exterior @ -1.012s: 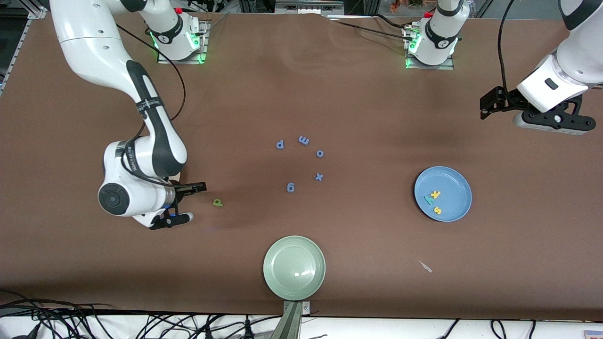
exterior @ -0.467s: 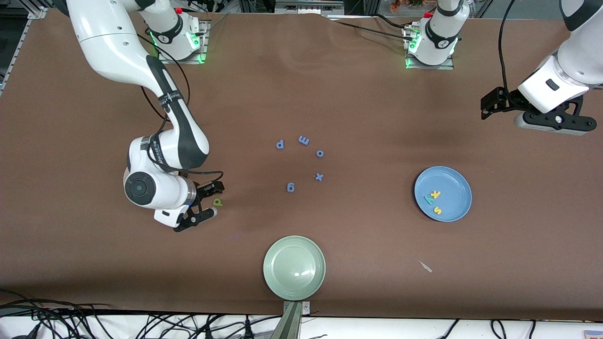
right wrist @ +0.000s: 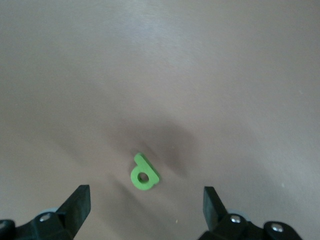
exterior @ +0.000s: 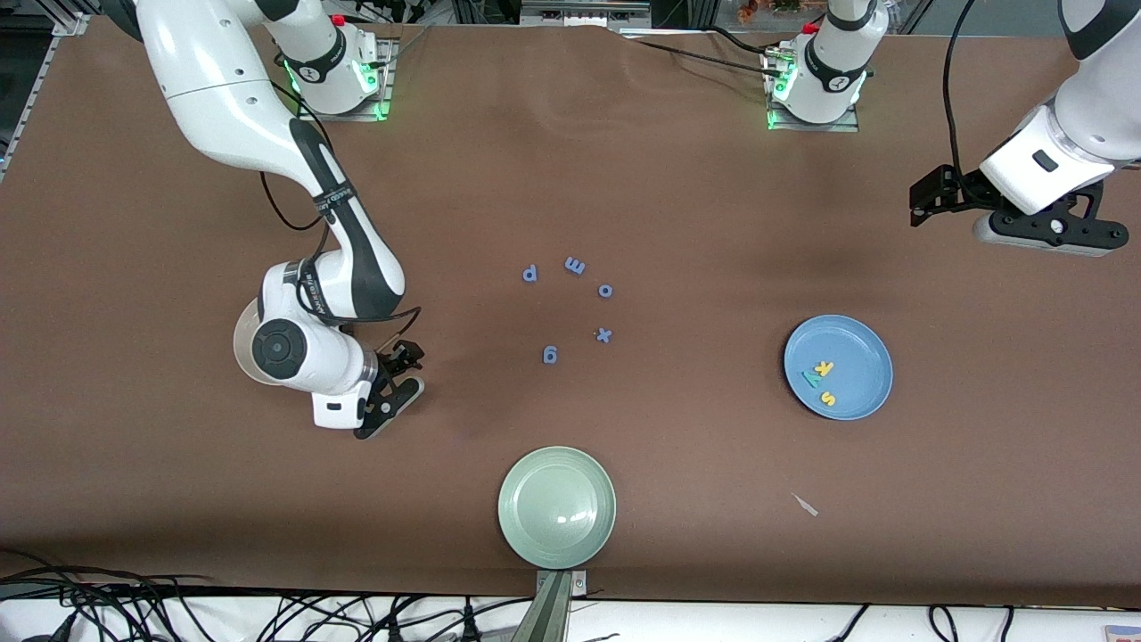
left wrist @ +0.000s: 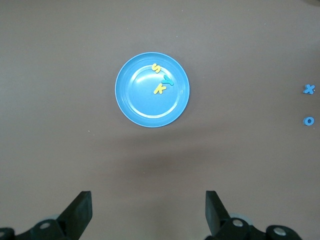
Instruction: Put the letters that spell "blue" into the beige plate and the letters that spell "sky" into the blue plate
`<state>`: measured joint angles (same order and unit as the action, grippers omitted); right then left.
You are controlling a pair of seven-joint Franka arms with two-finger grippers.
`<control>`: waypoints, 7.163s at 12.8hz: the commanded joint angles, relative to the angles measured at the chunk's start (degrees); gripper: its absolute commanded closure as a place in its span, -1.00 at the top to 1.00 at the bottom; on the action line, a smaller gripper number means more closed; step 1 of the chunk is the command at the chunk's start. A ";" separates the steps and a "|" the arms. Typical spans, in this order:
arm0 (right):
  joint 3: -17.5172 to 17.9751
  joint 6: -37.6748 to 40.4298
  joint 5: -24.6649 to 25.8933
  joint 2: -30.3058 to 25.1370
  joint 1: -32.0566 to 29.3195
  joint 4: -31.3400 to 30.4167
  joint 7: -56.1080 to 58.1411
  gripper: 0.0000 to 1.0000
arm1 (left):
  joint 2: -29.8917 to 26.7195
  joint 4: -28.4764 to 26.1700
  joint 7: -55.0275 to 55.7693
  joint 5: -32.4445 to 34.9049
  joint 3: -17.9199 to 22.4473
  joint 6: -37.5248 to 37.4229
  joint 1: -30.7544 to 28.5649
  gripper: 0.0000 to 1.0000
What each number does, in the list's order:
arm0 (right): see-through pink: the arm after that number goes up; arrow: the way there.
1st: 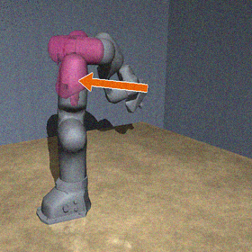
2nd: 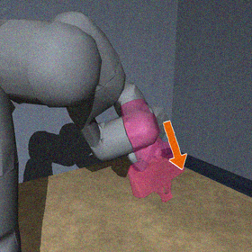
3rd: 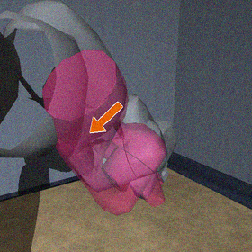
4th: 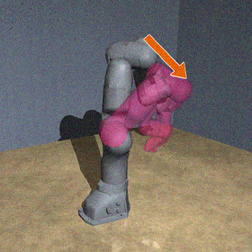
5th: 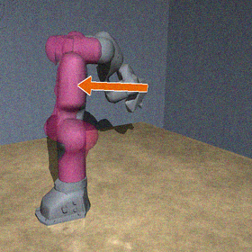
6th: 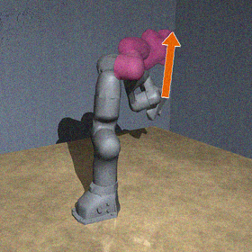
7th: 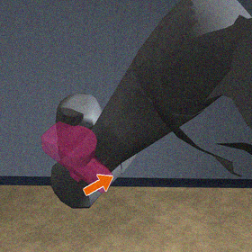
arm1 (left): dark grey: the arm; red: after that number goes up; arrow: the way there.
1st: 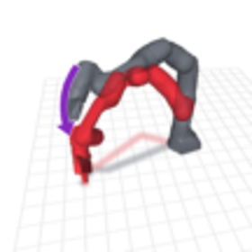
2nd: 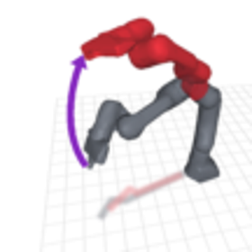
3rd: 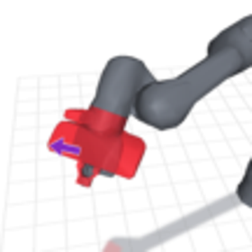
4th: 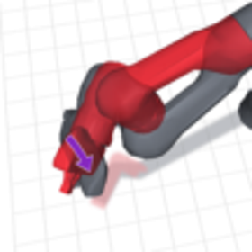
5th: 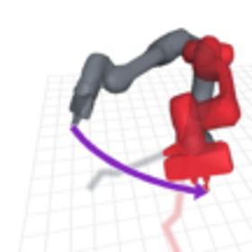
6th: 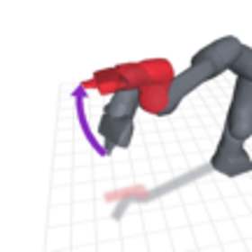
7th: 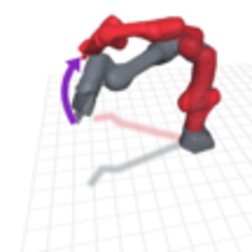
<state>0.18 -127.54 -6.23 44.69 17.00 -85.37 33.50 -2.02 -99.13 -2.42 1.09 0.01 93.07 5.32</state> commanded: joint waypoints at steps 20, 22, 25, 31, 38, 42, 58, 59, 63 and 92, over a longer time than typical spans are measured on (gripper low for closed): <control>0.08 -7.55 9.66 -1.44 2.52 -7.01 3.85 -0.39 | -0.35 -0.54 -0.65 -1.44 0.17 -0.43 -1.45 1.00; 0.08 -7.28 9.57 -1.44 2.52 -7.01 3.50 -0.60 | -0.35 -0.54 -0.56 -1.53 -0.01 -0.43 -1.36 1.00; 0.00 -6.76 8.87 -2.23 2.08 -6.39 3.50 -0.74 | -0.35 -0.45 -0.56 -1.53 -0.18 -0.43 -1.18 1.00; -0.62 2.02 4.39 -4.78 -1.08 -4.90 3.50 -0.81 | -0.44 -0.45 -0.56 -1.53 -0.18 -0.43 -1.10 1.00; -3.60 21.09 4.39 -9.26 -5.83 -5.16 4.12 -0.80 | -0.44 -0.45 -0.56 -1.53 -0.18 -0.43 -1.10 1.00; -6.42 23.31 4.39 -8.30 -7.23 -5.95 4.03 0.26 | -0.44 -0.45 -0.56 -1.53 -0.18 -0.43 -0.83 1.00; -0.27 33.31 2.36 -20.24 -6.19 -2.88 -30.14 1.00 | 0.44 1.22 -2.85 -1.44 -0.27 -0.35 -0.57 1.00; -0.27 34.28 2.45 -21.38 -6.19 -2.88 -31.38 1.00 | 0.44 1.22 -2.85 -1.44 -0.36 -0.43 -0.57 1.00; -0.35 37.01 4.20 -27.00 -5.22 -2.88 -39.36 1.00 | 0.53 1.22 -2.67 -1.53 -0.45 -0.43 -0.57 1.00; 1.49 37.72 7.81 -45.74 -17.96 -10.79 -32.88 1.00 | 0.62 1.13 -3.46 -5.03 -0.36 -0.26 -1.44 1.00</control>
<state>0.78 -89.51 1.01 0.79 0.04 -94.52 1.39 -1.79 -98.82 -4.10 -0.66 -0.49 93.03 4.66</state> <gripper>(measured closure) 0.000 0.000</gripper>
